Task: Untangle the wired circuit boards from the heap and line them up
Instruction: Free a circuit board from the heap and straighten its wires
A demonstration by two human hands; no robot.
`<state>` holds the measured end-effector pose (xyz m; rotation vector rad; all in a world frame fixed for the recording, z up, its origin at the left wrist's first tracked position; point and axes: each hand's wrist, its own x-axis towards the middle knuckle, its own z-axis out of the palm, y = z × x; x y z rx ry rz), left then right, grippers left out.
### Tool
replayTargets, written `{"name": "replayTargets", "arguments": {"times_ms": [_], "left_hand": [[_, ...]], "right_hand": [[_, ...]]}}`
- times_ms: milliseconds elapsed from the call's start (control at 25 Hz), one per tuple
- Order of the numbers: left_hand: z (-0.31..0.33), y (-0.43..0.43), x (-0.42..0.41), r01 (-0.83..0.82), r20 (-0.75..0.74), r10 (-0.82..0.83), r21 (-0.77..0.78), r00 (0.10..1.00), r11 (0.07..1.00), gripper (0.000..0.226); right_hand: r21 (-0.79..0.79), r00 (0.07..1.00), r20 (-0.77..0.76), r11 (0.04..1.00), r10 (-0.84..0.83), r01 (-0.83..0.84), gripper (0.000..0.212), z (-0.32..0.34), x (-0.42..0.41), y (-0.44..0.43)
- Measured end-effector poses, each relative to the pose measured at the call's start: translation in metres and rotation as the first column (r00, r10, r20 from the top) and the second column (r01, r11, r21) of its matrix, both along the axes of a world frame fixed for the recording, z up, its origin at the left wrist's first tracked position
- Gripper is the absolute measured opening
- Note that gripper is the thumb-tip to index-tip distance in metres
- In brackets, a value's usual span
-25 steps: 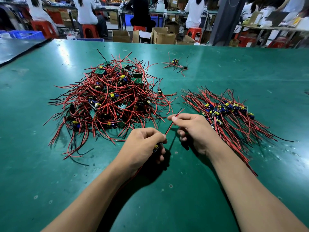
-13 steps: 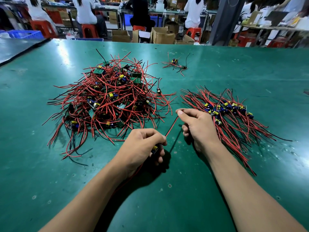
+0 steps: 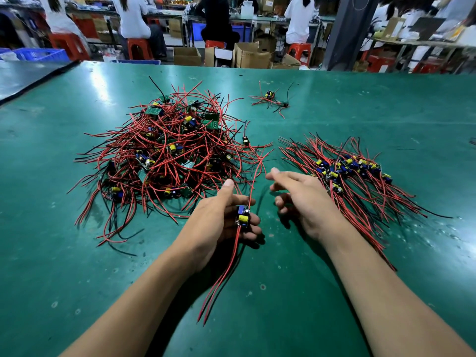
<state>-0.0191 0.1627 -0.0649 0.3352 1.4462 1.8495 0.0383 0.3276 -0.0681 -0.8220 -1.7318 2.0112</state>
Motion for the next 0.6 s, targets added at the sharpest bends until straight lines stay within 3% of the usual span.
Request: {"name": "replayTargets", "arguments": {"times_ms": [120, 200, 280, 360, 480, 600], "left_hand": [[-0.001, 0.001, -0.001, 0.024, 0.014, -0.024, 0.024, 1.000, 0.999, 0.061], [-0.001, 0.000, -0.002, 0.037, 0.024, -0.038, 0.057, 0.999, 0.998, 0.067], [-0.003, 0.000, -0.002, 0.045, 0.012, -0.046, 0.051, 0.999, 0.998, 0.079], [-0.005, 0.000, -0.002, 0.068, -0.030, -0.067, 0.037, 0.997, 0.997, 0.085], [-0.005, 0.002, -0.003, 0.066, -0.053, -0.065, 0.021, 0.996, 0.998, 0.075], [-0.005, 0.002, -0.003, 0.051, -0.063, -0.051, -0.014, 0.997, 0.999, 0.067]], "right_hand": [[0.171, 0.989, 0.031, 0.975, 0.141, -0.144, 0.041, 0.007, 0.003, -0.017], [0.393, 0.964, 0.184, 0.884, 0.193, -0.252, 0.043, 0.011, 0.003, -0.029], [0.535, 0.949, 0.284, 0.799, 0.135, -0.274, 0.045, 0.011, 0.004, -0.033], [0.561, 0.963, 0.254, 0.797, 0.094, -0.225, 0.034, 0.013, 0.004, -0.031], [0.589, 0.975, 0.216, 0.803, -0.042, -0.095, 0.015, 0.015, 0.006, -0.012], [0.726, 0.928, 0.182, 0.681, -0.325, 0.096, 0.015, 0.017, 0.015, 0.019]]}}
